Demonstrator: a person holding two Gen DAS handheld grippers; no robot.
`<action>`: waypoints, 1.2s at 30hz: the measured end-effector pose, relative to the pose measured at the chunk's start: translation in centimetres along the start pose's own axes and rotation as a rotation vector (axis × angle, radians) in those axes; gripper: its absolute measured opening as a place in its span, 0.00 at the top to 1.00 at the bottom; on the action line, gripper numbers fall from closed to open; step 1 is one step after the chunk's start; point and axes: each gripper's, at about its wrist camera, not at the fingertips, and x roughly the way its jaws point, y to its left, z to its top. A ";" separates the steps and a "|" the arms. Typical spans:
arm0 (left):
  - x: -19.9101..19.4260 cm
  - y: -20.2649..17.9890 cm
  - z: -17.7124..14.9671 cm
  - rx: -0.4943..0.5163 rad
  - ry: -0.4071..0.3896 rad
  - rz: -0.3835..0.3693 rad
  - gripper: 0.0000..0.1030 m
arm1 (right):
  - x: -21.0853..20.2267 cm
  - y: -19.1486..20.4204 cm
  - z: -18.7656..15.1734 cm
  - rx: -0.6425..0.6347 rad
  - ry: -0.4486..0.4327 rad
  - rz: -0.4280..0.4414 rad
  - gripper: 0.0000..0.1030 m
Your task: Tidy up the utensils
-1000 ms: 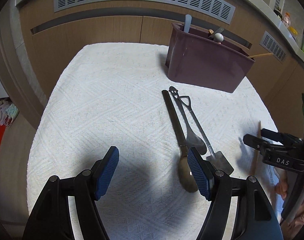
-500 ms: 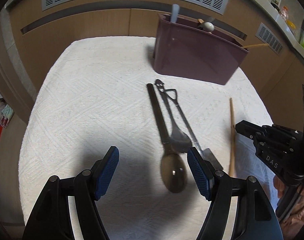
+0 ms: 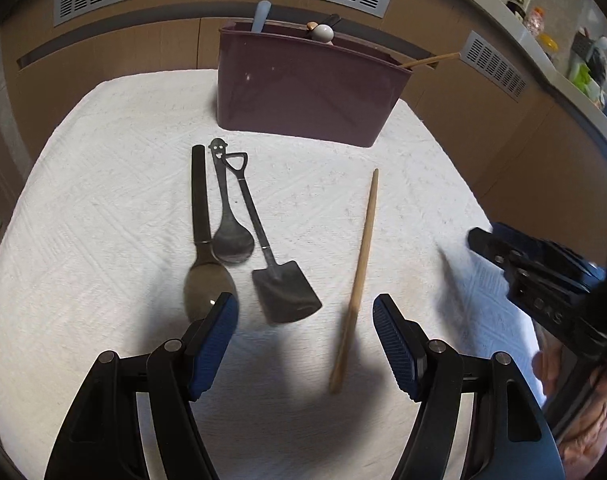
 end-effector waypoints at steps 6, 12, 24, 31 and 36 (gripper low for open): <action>1.7 -0.9 -0.3 0.014 -0.008 0.120 0.44 | -2.6 -1.1 -0.8 0.013 -0.085 -0.059 0.57; 2.4 -1.2 -0.7 0.058 -0.028 0.165 0.62 | -2.7 -1.6 -1.5 0.030 -0.089 -0.057 0.54; -2.8 -0.5 -0.4 0.109 -0.225 0.127 0.66 | -2.7 -0.2 -1.3 0.014 -0.084 -0.051 0.35; -6.8 2.8 1.6 0.077 -0.373 0.089 0.69 | -0.8 2.2 0.7 -0.003 -0.024 0.017 0.28; -7.9 5.1 2.6 0.039 -0.408 0.074 0.69 | 3.5 4.9 3.0 0.039 0.074 0.071 0.28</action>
